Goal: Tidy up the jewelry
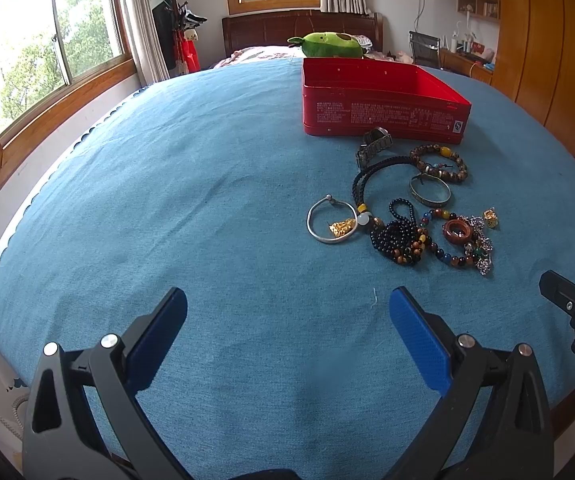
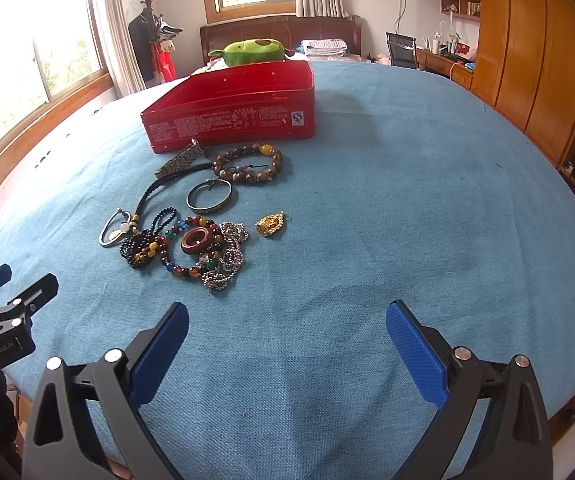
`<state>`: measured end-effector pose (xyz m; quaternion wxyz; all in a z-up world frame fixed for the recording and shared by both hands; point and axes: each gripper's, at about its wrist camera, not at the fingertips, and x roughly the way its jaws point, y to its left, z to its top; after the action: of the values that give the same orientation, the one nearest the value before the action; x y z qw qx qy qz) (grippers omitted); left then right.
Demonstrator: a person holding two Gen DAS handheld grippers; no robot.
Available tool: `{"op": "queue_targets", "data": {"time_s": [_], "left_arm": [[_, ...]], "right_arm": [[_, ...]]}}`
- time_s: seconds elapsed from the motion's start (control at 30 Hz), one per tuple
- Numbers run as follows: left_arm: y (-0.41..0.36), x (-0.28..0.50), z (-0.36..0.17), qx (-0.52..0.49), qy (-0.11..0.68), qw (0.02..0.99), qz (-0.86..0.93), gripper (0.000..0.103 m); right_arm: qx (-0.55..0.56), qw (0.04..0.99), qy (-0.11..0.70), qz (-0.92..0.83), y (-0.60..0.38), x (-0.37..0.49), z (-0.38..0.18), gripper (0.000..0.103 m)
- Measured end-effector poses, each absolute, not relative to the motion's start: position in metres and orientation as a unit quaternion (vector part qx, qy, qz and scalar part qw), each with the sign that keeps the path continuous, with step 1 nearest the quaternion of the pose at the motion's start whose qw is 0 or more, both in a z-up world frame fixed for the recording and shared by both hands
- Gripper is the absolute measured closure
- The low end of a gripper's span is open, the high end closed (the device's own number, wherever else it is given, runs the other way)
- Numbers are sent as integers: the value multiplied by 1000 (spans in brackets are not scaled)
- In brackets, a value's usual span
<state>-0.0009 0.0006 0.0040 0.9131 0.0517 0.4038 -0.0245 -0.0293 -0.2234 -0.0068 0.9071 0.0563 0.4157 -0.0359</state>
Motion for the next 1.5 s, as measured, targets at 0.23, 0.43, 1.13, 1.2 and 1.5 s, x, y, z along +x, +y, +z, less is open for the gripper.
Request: {"op": "queue_targets", "data": {"time_s": [0.23,0.43,1.13,1.2,1.5], "left_arm": [[0,-1,5,52,403,914,-25,3],[6,0,4,52,403,914,-24,3],[4,1,2,53,402,914,-24,3],[4,1,3,53,403,914,-24,3],[3,1,3,53,402,914,-24,3]], "right_arm": [[57,907,416,-36,-223,-29,-6,4],[57,907,416,-35,-223,-29,-6,4],[57,907,415,-36,-224,-30,-6,4],[58,907,415,-36,-223,-29,-6,4],[58,907,415,-36,-223,-28,-7,4]]}}
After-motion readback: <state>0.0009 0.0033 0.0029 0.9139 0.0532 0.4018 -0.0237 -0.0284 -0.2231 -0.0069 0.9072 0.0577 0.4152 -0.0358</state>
